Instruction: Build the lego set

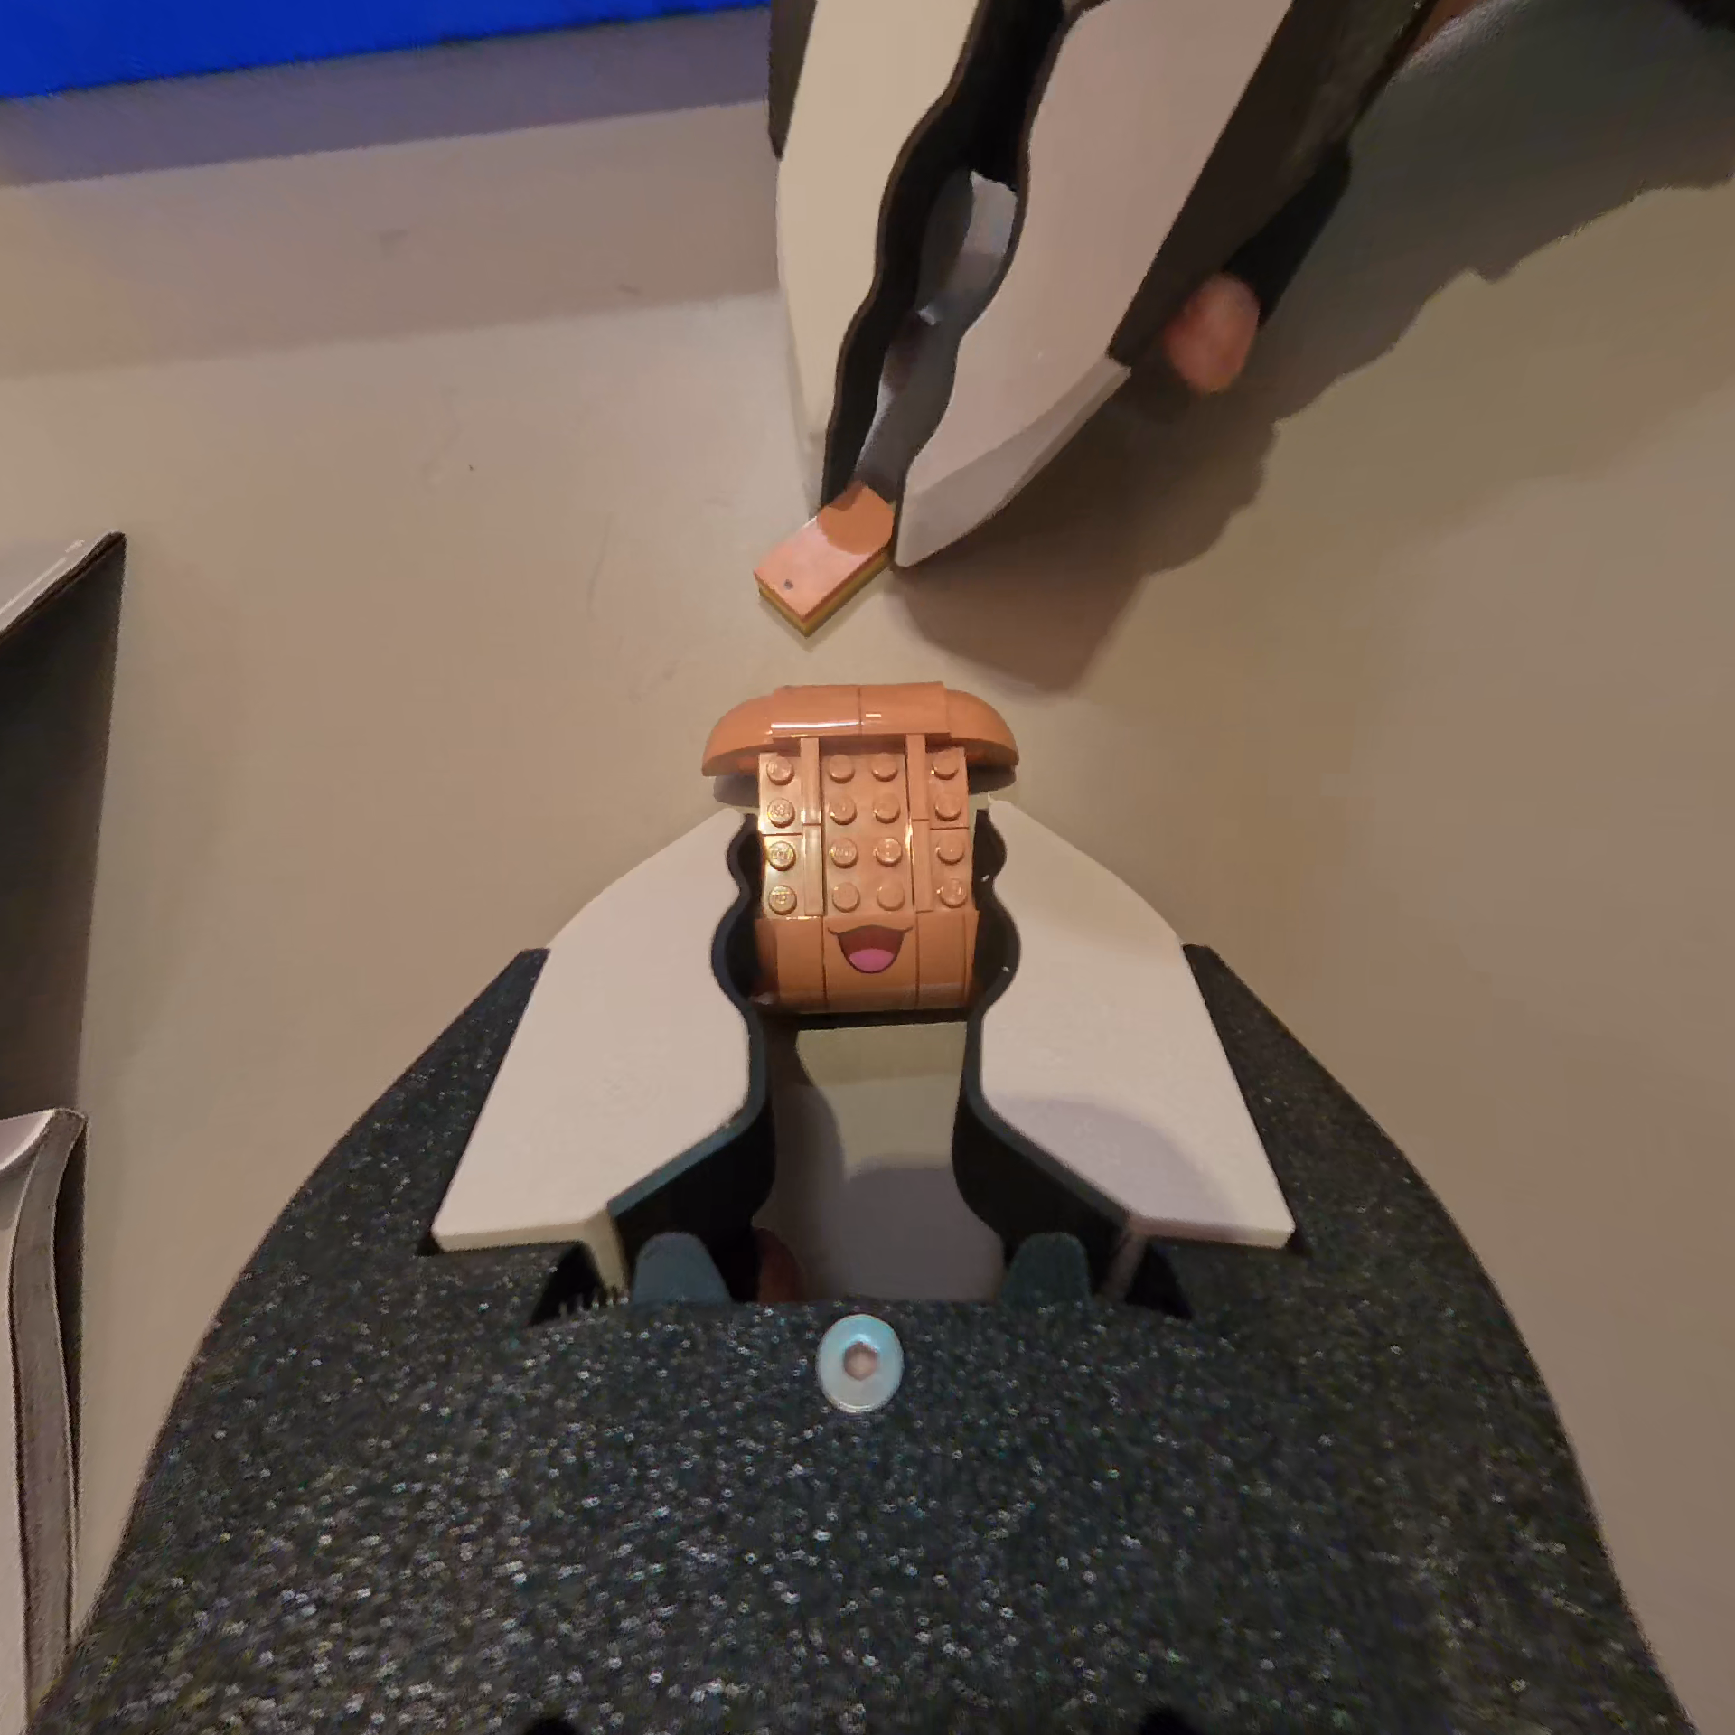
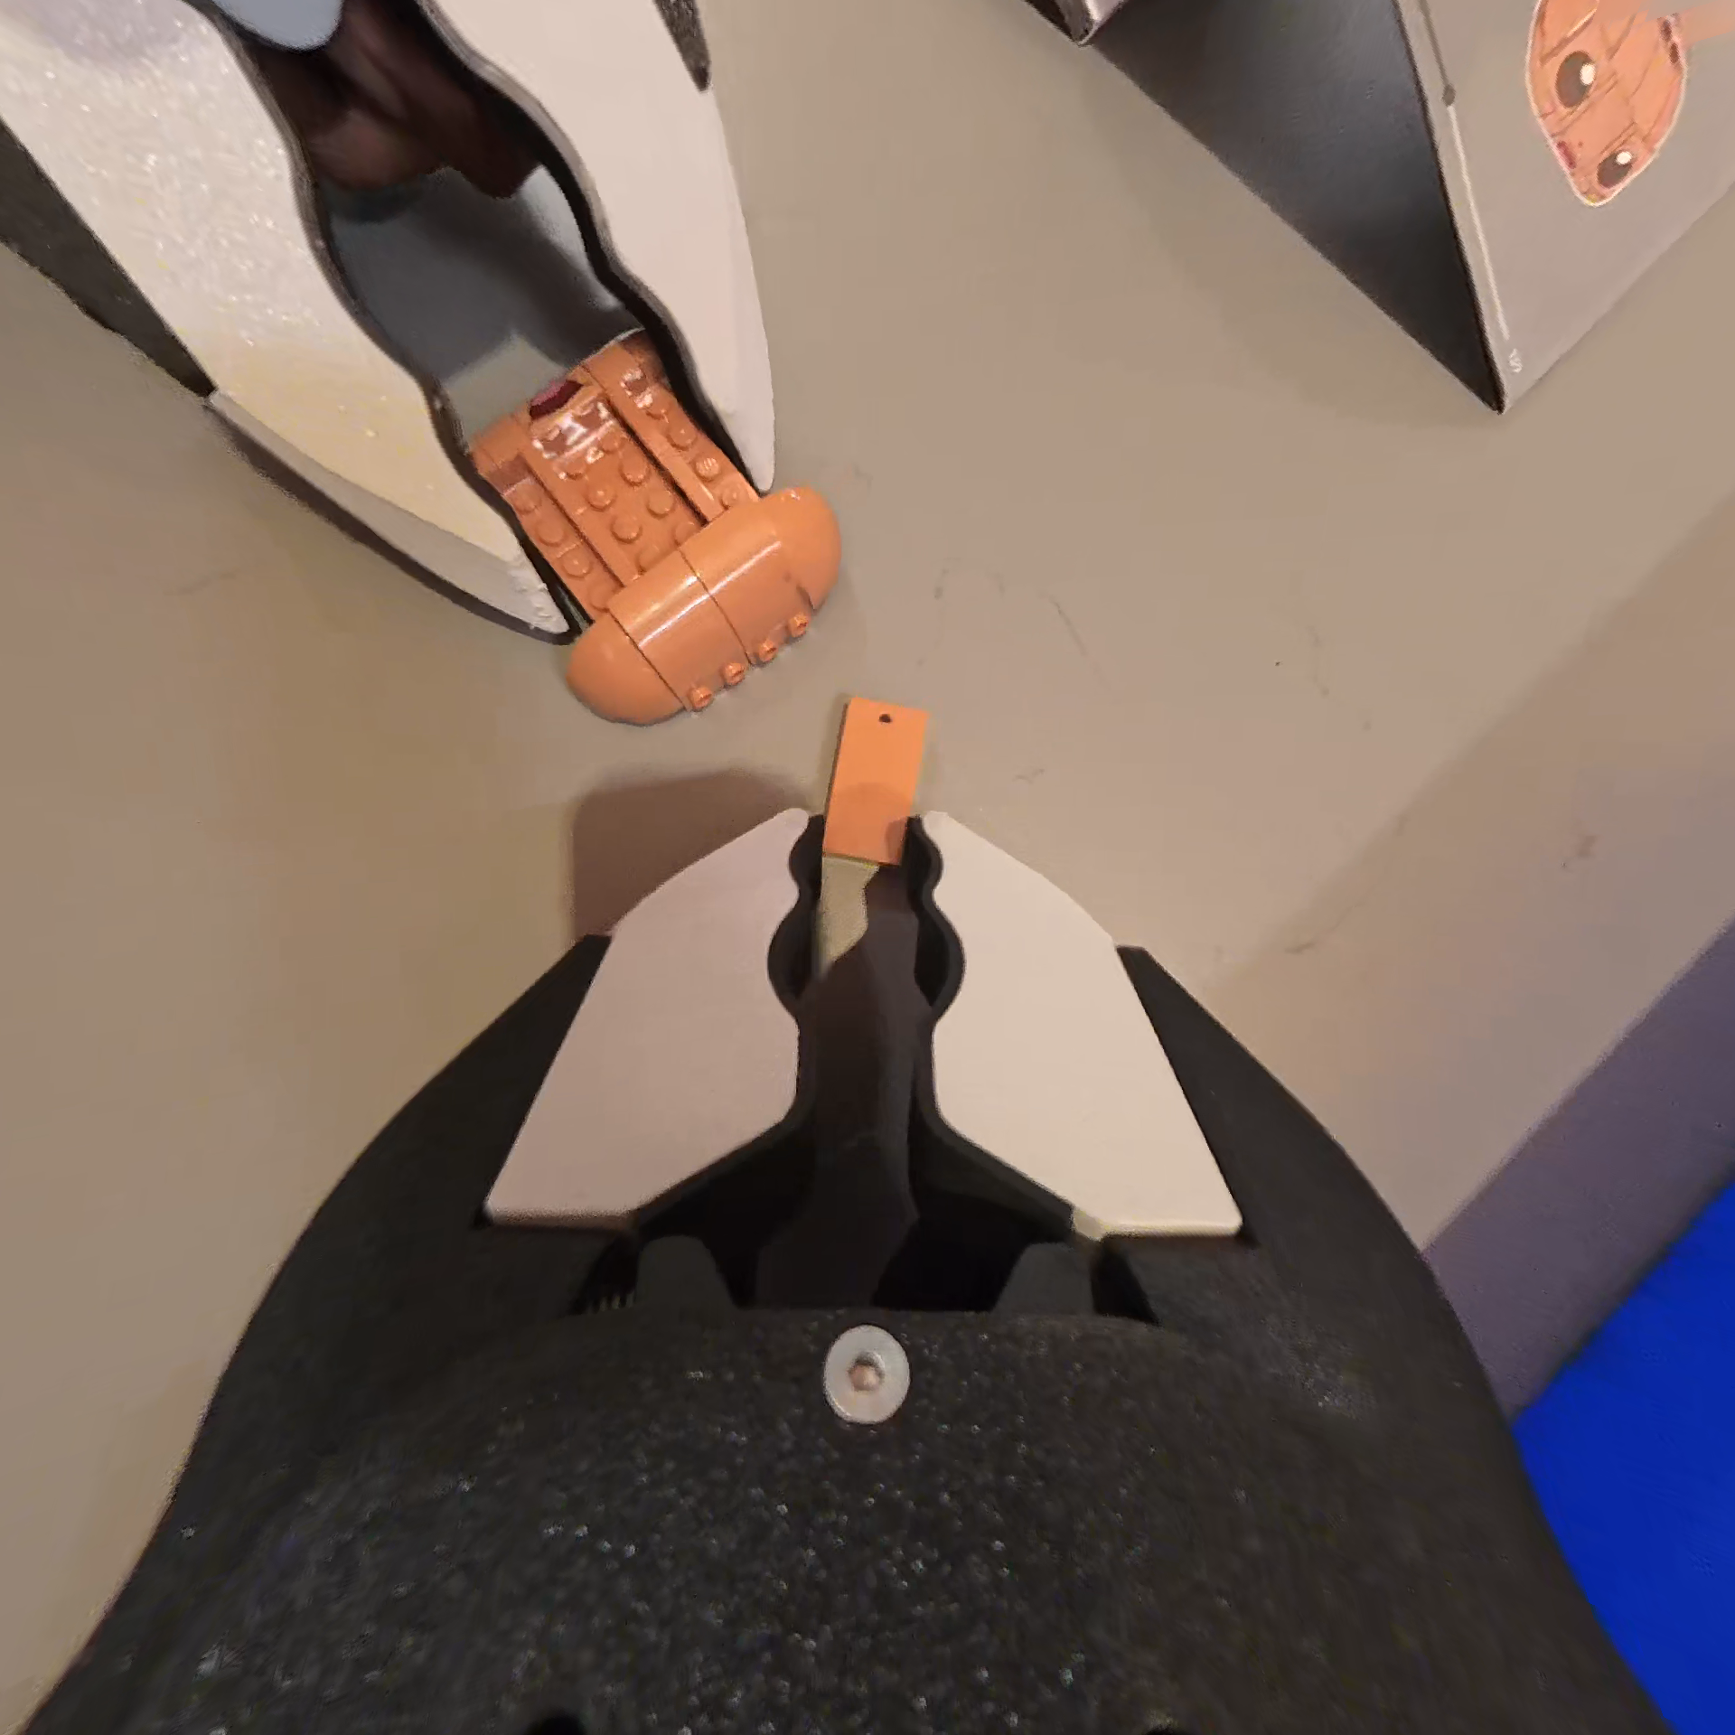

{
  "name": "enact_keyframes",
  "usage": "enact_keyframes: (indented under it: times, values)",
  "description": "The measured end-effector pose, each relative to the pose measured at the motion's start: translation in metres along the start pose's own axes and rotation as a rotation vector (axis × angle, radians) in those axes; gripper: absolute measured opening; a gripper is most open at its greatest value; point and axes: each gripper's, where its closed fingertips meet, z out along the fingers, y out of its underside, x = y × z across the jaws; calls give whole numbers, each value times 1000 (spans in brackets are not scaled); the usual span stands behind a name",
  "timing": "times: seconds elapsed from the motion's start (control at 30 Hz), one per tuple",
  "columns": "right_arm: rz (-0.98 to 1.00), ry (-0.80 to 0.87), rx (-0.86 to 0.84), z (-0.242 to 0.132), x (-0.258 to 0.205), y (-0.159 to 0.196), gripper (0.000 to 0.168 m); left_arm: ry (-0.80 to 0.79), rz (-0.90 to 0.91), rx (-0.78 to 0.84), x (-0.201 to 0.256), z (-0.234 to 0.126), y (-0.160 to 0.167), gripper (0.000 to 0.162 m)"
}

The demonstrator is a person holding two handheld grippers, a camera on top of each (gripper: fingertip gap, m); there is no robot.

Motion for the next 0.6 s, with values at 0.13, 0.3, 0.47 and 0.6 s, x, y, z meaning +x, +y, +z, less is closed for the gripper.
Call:
enact_keyframes:
  times: [0.13,0.3,0.47,0.6]
  values:
    - [-62,-99,16,-7,-6,-3,17,28,10,9,4,1,0,43]
    - [-169,-269,93,-29,-29,-23,17,90,47,26,14,2,-1,43]
    - [-262,-382,5,-32,-51,-31,17,146,100,34,27,3,-3,43]
    - [-289,-405,-124,-23,-57,-28,17,155,110,31,30,3,-3,43]
